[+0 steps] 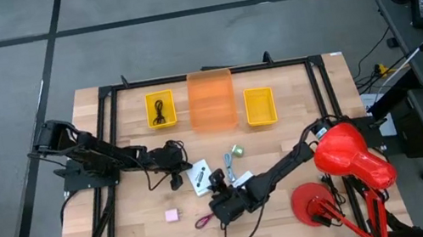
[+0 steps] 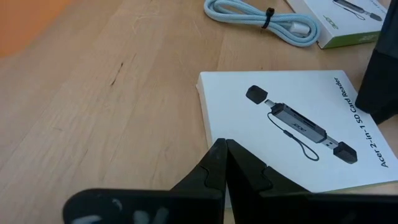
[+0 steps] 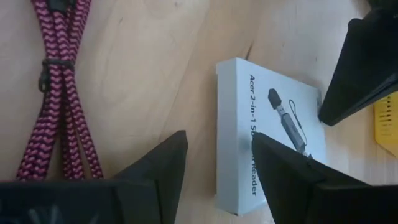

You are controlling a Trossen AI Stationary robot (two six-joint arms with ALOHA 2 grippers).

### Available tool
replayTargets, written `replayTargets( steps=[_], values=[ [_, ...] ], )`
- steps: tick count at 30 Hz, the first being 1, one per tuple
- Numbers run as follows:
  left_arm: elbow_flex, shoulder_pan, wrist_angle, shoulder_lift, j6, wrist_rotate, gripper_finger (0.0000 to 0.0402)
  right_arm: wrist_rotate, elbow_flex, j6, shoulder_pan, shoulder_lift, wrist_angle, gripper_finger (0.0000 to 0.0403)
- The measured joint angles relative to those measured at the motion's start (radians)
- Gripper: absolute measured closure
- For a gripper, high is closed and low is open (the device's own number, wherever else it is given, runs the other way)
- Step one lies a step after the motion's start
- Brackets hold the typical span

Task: Pick and place items into bin
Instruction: Put the left card reader box into the orange bin

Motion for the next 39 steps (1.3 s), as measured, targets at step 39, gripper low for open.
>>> replayTargets(
  steps=[39],
  values=[
    [-0.001, 0.000, 0.008, 0.000, 0.011, 0.016, 0.0400, 0.262, 0.071, -0.116, -0.020, 0.003, -0.005, 0.0315]
  ],
)
